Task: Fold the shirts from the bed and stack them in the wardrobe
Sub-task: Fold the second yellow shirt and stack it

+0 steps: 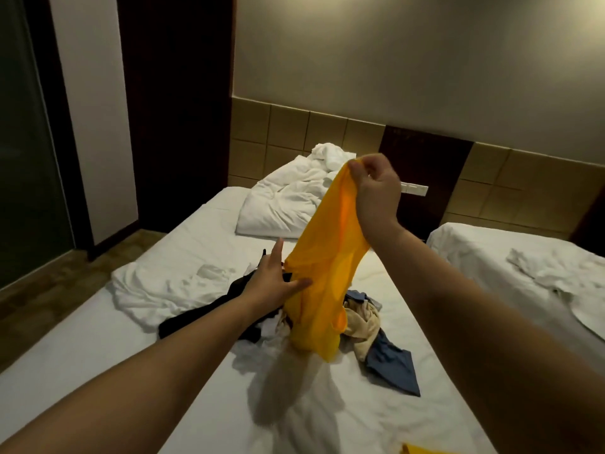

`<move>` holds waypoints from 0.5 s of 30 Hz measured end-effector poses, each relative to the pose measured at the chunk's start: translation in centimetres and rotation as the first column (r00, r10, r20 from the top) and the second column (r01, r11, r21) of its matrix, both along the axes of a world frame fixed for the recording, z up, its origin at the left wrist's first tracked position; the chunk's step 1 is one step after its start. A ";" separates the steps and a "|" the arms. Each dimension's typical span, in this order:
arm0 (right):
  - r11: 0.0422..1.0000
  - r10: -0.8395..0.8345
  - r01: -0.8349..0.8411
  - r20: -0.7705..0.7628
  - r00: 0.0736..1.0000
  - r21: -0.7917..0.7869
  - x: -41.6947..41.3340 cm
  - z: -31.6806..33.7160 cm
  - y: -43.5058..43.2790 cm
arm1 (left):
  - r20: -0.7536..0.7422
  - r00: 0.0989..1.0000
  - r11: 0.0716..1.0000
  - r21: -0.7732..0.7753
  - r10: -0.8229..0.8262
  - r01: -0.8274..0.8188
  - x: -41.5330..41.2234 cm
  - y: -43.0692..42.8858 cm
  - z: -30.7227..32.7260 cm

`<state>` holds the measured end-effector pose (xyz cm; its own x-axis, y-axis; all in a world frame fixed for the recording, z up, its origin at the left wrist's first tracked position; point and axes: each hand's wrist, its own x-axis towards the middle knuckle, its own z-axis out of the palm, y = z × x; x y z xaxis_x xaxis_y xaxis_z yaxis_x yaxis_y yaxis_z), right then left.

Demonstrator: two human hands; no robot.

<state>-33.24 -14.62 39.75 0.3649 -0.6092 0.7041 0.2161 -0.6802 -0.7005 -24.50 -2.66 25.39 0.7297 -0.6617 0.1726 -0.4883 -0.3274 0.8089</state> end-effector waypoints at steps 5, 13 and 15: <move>0.997 -0.021 0.016 -0.079 0.997 -0.071 -1.6 2.8 -0.4 | 0.056 0.998 1.000 0.023 0.019 -0.021 -1.4 -1.7 0.9; 0.999 0.020 0.000 -0.382 0.924 0.053 -3.2 0.2 -0.5 | -0.126 0.977 0.974 -0.172 -0.172 0.149 -6.5 -1.9 4.6; 0.967 0.058 0.046 -0.393 0.918 0.251 -4.0 -0.5 -0.4 | -0.084 0.985 0.980 -0.143 -0.153 0.140 -7.4 -1.0 5.1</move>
<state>-37.27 -15.00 39.27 0.5842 -0.7428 0.3270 -0.1095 -0.4714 -0.8751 -31.88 -3.69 30.46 0.6438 -0.7377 0.2032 -0.4422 -0.1421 0.8856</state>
